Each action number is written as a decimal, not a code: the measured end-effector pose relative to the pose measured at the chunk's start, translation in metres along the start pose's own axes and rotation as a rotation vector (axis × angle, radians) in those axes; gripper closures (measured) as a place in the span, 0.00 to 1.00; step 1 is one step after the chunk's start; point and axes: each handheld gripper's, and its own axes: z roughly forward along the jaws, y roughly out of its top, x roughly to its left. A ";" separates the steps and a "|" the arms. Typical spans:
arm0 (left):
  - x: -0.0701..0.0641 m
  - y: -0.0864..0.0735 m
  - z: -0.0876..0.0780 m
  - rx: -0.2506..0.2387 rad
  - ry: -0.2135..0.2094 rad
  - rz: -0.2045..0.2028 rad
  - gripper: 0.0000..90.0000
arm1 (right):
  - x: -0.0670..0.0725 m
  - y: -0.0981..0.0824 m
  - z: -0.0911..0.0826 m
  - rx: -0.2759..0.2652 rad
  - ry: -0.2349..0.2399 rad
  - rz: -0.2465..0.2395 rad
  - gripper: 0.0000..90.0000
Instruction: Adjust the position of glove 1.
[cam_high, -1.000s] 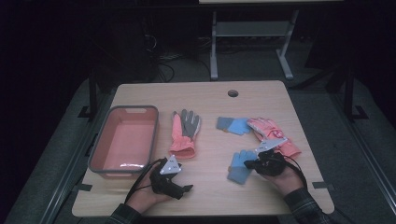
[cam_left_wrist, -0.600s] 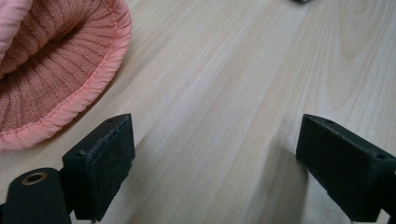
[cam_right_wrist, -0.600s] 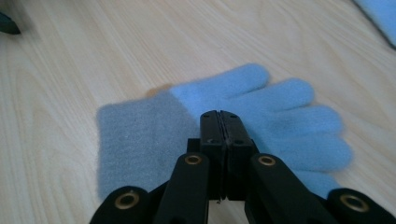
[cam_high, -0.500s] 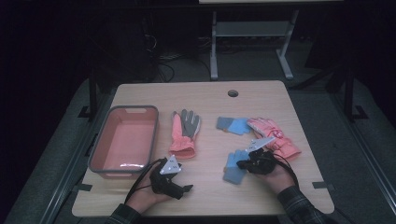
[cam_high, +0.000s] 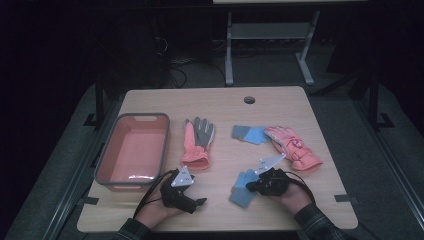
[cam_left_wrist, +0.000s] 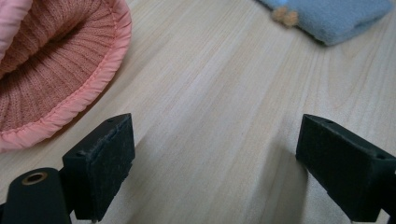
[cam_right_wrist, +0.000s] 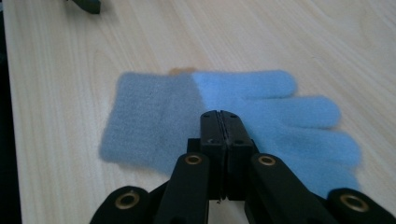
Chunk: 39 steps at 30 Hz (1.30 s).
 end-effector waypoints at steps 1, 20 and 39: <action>0.000 0.000 0.000 0.000 0.000 0.000 0.12 | 0.000 0.000 0.000 0.004 -0.001 -0.009 0.98; 0.000 0.000 0.000 0.002 0.000 0.002 0.12 | 0.001 -0.002 -0.008 -0.003 0.020 0.007 0.99; 0.000 0.000 -0.001 0.002 0.000 0.000 0.12 | -0.030 -0.018 -0.041 -0.029 -0.088 0.065 0.99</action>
